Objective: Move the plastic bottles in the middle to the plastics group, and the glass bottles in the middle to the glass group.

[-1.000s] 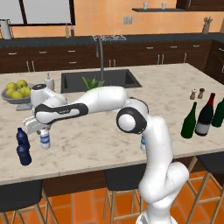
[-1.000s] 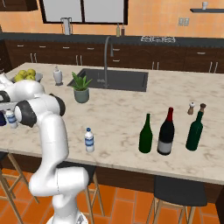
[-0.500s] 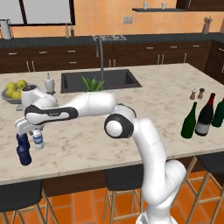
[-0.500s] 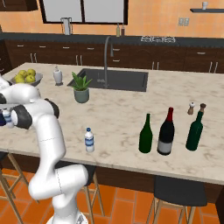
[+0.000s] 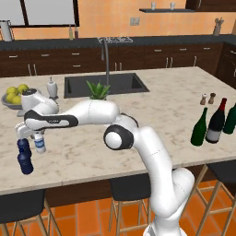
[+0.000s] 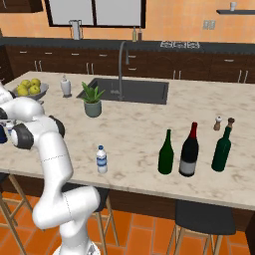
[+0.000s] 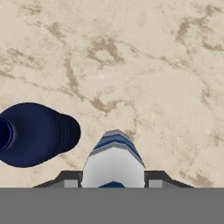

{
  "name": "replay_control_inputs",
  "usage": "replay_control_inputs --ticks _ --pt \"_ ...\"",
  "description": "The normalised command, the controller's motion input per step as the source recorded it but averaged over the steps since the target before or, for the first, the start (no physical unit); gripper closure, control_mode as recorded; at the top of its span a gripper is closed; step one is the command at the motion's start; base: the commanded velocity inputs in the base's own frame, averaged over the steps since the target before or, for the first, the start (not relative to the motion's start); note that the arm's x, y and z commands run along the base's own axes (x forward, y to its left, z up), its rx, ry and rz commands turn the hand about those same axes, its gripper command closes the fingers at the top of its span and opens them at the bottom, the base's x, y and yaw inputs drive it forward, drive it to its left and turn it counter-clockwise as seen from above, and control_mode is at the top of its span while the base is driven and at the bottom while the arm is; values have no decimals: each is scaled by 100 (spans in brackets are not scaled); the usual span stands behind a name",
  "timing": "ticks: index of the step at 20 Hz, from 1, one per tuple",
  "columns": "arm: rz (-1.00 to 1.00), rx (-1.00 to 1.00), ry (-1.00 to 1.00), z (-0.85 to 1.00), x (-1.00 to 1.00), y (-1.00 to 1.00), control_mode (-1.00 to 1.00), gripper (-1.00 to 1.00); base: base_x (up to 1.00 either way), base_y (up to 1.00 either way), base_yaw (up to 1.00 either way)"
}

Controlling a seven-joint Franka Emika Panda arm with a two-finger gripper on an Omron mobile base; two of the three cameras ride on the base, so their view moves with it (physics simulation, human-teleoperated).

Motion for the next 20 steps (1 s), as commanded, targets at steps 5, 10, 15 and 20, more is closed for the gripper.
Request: replay_control_inputs --ticks 5,10,15,20 --pt "0 8 -1 -12 4 0 -100 100 0 0 0" --pt "0 0 1 -10 -14 0 -100 100 0 0 0" --pt "0 0 0 -48 0 0 -100 100 0 0 0" --pt "0 0 0 -20 0 -8 -100 100 0 0 0"
